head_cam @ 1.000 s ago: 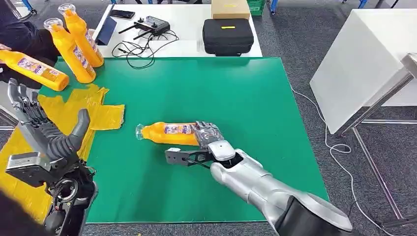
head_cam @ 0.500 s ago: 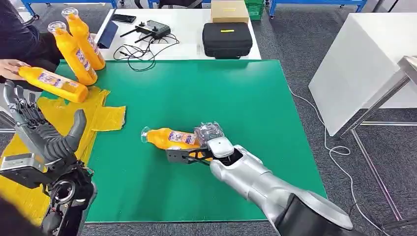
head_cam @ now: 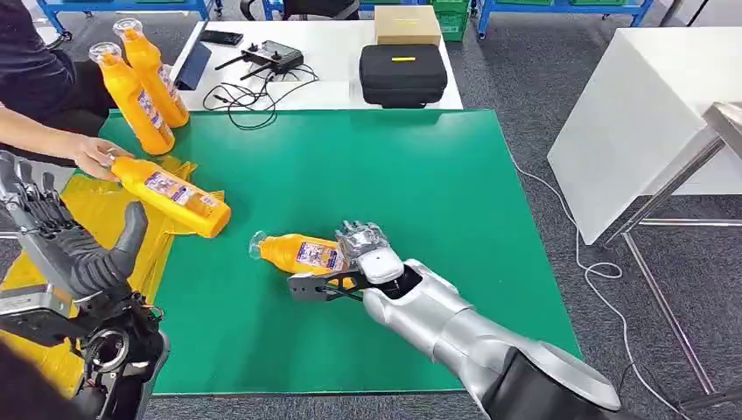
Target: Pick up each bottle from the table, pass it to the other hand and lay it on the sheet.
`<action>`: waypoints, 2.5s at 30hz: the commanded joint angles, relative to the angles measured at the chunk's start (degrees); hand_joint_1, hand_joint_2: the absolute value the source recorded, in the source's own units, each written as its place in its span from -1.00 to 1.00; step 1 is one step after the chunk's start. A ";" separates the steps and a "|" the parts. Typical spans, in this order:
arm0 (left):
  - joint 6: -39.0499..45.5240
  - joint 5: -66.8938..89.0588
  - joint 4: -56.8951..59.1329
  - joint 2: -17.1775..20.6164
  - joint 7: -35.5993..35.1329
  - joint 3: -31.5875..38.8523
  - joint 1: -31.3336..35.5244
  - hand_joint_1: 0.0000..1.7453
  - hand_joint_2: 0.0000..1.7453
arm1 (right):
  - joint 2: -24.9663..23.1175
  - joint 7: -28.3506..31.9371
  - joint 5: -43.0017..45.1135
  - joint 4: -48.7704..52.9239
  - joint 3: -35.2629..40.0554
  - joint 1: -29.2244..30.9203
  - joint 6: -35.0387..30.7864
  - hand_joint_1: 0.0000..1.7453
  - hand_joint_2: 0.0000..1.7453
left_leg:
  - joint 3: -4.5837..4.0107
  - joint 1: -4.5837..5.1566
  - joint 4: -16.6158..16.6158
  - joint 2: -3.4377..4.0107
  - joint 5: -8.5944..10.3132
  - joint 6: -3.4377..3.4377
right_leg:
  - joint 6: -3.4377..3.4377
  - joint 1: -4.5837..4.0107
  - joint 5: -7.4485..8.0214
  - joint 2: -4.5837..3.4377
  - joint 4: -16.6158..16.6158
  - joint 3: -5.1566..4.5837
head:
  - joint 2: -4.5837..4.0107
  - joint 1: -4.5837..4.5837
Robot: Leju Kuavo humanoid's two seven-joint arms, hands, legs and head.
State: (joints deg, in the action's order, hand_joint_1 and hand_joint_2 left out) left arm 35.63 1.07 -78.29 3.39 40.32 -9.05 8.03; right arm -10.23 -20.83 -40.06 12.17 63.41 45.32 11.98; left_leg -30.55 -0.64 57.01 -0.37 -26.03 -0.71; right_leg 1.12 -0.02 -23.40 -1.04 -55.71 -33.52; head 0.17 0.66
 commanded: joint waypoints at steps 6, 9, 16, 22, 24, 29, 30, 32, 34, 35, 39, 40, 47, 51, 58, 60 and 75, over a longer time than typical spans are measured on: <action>-0.11 0.19 0.92 -0.51 -0.32 0.46 0.66 -1.00 1.00 | 1.48 0.24 0.71 -2.78 1.49 -4.32 0.90 -1.00 1.00 | 0.04 -0.04 -0.14 -0.20 0.06 -0.01 | 0.02 -0.04 0.01 0.29 0.18 0.15 | 0.00 -0.02; -0.05 0.54 1.25 -0.88 -0.32 0.28 1.15 -1.00 1.00 | 1.35 0.20 0.69 -2.82 1.27 -4.11 0.63 -1.00 1.00 | 0.04 -0.03 -0.12 -0.20 0.06 -0.01 | 0.02 -0.04 0.01 0.28 0.16 0.14 | 0.00 -0.02; 1.23 1.41 -2.82 0.29 -0.32 4.07 -3.46 -1.00 1.00 | -0.20 7.40 5.13 2.50 -8.18 8.46 -27.80 -1.00 1.00 | -0.15 0.04 0.04 0.16 0.00 -0.01 | 0.02 0.05 0.05 -0.08 -0.08 -0.12 | 0.00 0.00; 0.77 0.97 -3.63 0.84 -0.32 4.48 -4.29 -1.00 1.00 | -0.55 7.40 5.77 3.02 -9.29 11.86 -26.89 -1.00 1.00 | -0.88 0.01 0.02 0.17 0.29 0.11 | -0.25 0.09 0.37 -0.06 -0.11 -0.86 | 0.00 0.00; 0.77 0.97 -3.63 0.84 -0.32 4.48 -4.29 -1.00 1.00 | -0.55 7.40 5.77 3.02 -9.29 11.86 -26.89 -1.00 1.00 | -0.83 -0.04 0.02 0.04 0.27 0.13 | -0.24 0.03 0.29 0.09 -0.08 -0.79 | 0.00 0.00; 0.77 0.97 -3.63 0.84 -0.32 4.48 -4.29 -1.00 1.00 | -0.55 7.40 5.77 3.02 -9.29 11.86 -26.89 -1.00 1.00 | -1.01 -0.11 0.05 0.05 0.24 0.09 | -0.23 0.03 0.27 0.02 -0.13 -0.95 | 0.00 -0.02; 1.12 1.62 -3.88 0.51 -0.32 5.02 -4.72 -1.00 1.00 | 0.16 10.43 5.37 4.97 -10.91 10.92 -36.02 -1.00 1.00 | -1.09 -0.10 0.04 0.00 0.27 0.10 | -0.23 0.05 0.28 0.06 -0.12 -1.01 | 0.00 -0.02; 0.58 1.71 -5.25 0.67 -0.32 6.01 -6.30 -1.00 1.00 | 1.24 13.26 5.27 10.72 -14.43 14.10 -43.89 -1.00 1.00 | -1.13 -0.11 0.04 0.01 0.26 0.10 | -0.23 0.03 0.28 0.06 -0.10 -1.03 | 0.00 -0.02; -0.13 1.86 -5.38 0.46 -0.32 6.56 -6.63 -1.00 1.00 | 3.58 12.13 2.47 18.63 -17.21 14.53 -45.25 -1.00 1.00 | -1.41 -0.07 0.13 0.08 0.29 0.09 | -0.23 0.08 0.33 -0.06 -0.21 -1.32 | 0.00 -0.02; -0.72 2.02 -4.84 0.23 -0.32 6.58 -6.21 -1.00 1.00 | 5.45 10.99 1.08 25.65 -19.57 13.74 -43.75 -1.00 1.00 | -1.39 -0.07 0.19 0.15 0.21 0.09 | -0.22 0.08 0.26 -0.08 -0.28 -1.32 | 0.00 -0.02; -0.59 2.97 -3.53 -0.64 -0.32 5.96 -4.25 -1.00 1.00 | 6.69 12.02 -5.49 43.70 -31.35 4.89 -32.85 -1.00 1.00 | -1.29 -0.15 0.04 -0.15 0.29 0.10 | -0.23 -0.01 0.27 0.20 -0.05 -1.15 | 0.00 -0.04; -0.40 3.05 -3.24 -0.44 -0.32 5.81 -3.83 -1.00 1.00 | 5.00 13.96 -5.42 41.44 -32.76 4.29 -26.88 -1.00 1.00 | -1.27 -0.15 0.00 -0.20 0.31 0.10 | -0.24 -0.01 0.28 0.22 -0.02 -1.12 | 0.00 0.00; -1.86 2.31 -0.10 0.12 -0.32 6.45 -0.96 -1.00 1.00 | -3.88 17.93 -8.74 20.20 -27.42 3.80 -16.50 -1.00 1.00 | -1.04 -0.13 -0.15 -0.04 0.32 0.15 | -0.28 0.02 0.32 0.10 0.05 -0.99 | 0.00 -0.02; -1.86 2.31 -0.10 0.12 -0.32 6.45 -0.96 -1.00 1.00 | -3.88 17.93 -8.74 20.20 -27.42 3.80 -16.50 -1.00 1.00 | -1.15 -0.16 -0.09 -0.11 0.32 0.16 | -0.28 -0.01 0.26 0.20 -0.01 -1.11 | 0.00 0.00; -2.50 2.10 2.72 -0.25 -0.32 6.10 1.10 -1.00 1.00 | -5.63 15.97 -11.86 11.62 -23.71 3.32 -10.11 -1.00 1.00 | -1.19 -0.19 -0.08 -0.12 0.35 0.17 | -0.25 -0.05 0.27 0.17 -0.03 -1.13 | 0.00 -0.02; -2.51 1.62 2.80 0.07 -0.32 6.31 0.78 -1.00 1.00 | -5.67 15.23 -12.40 9.03 -23.18 1.98 -10.46 -1.00 1.00 | -1.09 -0.21 -0.15 -0.13 0.35 0.18 | -0.26 -0.08 0.27 0.21 0.04 -1.01 | 0.00 -0.04; -1.85 0.29 -1.61 0.87 -0.32 7.13 -3.64 -1.00 1.00 | -2.33 8.12 -17.78 6.51 -19.24 -1.29 -7.66 -1.00 1.00 | -1.09 -0.20 -0.12 -0.04 0.27 0.15 | -0.23 -0.07 0.22 0.17 0.04 -1.02 | 0.00 -0.02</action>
State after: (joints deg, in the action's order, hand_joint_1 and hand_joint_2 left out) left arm 33.86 2.14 -80.65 3.87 40.30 -3.23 5.21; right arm -14.32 -11.21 -56.28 23.63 40.26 44.32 3.02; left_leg -32.03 -0.85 57.04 -0.42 -25.66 -0.52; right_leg 0.84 -0.08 -23.06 -0.99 -55.79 -34.92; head 0.18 0.63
